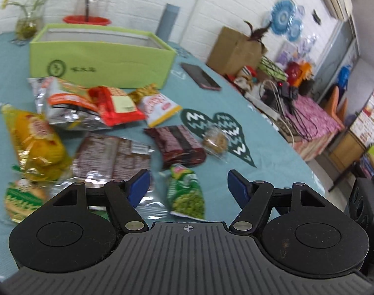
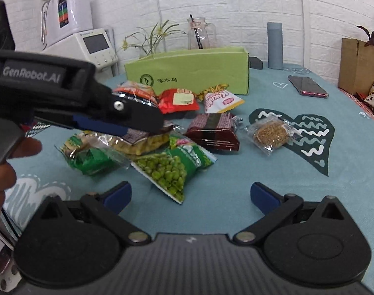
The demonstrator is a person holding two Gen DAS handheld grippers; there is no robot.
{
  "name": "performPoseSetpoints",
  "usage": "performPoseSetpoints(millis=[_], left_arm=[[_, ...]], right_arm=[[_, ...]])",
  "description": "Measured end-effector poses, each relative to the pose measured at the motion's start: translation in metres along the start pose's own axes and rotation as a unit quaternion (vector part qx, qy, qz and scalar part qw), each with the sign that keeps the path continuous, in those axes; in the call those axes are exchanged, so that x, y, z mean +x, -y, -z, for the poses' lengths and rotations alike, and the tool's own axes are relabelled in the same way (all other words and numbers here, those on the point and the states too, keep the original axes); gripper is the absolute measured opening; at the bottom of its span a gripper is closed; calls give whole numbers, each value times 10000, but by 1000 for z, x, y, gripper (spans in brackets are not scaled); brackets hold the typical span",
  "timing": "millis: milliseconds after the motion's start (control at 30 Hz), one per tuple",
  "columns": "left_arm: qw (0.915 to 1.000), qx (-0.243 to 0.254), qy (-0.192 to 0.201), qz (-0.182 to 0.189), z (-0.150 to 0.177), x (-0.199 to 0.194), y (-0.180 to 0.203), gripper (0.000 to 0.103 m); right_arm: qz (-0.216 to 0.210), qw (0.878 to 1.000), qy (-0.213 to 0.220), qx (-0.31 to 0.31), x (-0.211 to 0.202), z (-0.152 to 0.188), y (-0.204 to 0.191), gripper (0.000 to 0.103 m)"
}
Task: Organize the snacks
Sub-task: 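Return the left gripper to the pile and grasp the green pea bag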
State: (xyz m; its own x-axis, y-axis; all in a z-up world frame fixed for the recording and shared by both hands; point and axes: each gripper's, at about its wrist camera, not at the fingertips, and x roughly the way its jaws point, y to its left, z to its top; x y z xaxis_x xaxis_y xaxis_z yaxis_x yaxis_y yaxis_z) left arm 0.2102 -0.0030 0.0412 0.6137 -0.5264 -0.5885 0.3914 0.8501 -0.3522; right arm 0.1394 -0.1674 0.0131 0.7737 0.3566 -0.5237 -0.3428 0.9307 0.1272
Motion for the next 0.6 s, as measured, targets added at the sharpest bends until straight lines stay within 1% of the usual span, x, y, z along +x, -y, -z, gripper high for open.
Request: performPoseSetpoints(millis=[133, 167, 233, 400, 467, 533, 600], left_arm=[[9994, 160, -315, -20, -6, 27, 7, 50], [9991, 134, -391, -4, -9, 33, 5, 48], [9981, 105, -585, 173, -14, 43, 0, 47], [9968, 33, -766, 242, -13, 51, -2, 39], [9957, -21, -868, 336, -9, 53, -1, 34], [9942, -107, -957, 484, -4, 54, 5, 34], [9934, -116, -1000, 549, 2, 52, 10, 34]], right_arm=[[-156, 9998, -101, 0, 12, -2, -1, 102], [-136, 9999, -46, -64, 14, -1, 0, 102], [-126, 9997, -22, -220, 15, -1, 0, 102], [-187, 9997, -106, -65, 11, -6, 6, 102], [-161, 9997, -146, -107, 8, -6, 6, 102], [-57, 9997, -184, -155, 4, -4, 7, 102], [28, 9997, -201, -169, -2, -3, 10, 102]])
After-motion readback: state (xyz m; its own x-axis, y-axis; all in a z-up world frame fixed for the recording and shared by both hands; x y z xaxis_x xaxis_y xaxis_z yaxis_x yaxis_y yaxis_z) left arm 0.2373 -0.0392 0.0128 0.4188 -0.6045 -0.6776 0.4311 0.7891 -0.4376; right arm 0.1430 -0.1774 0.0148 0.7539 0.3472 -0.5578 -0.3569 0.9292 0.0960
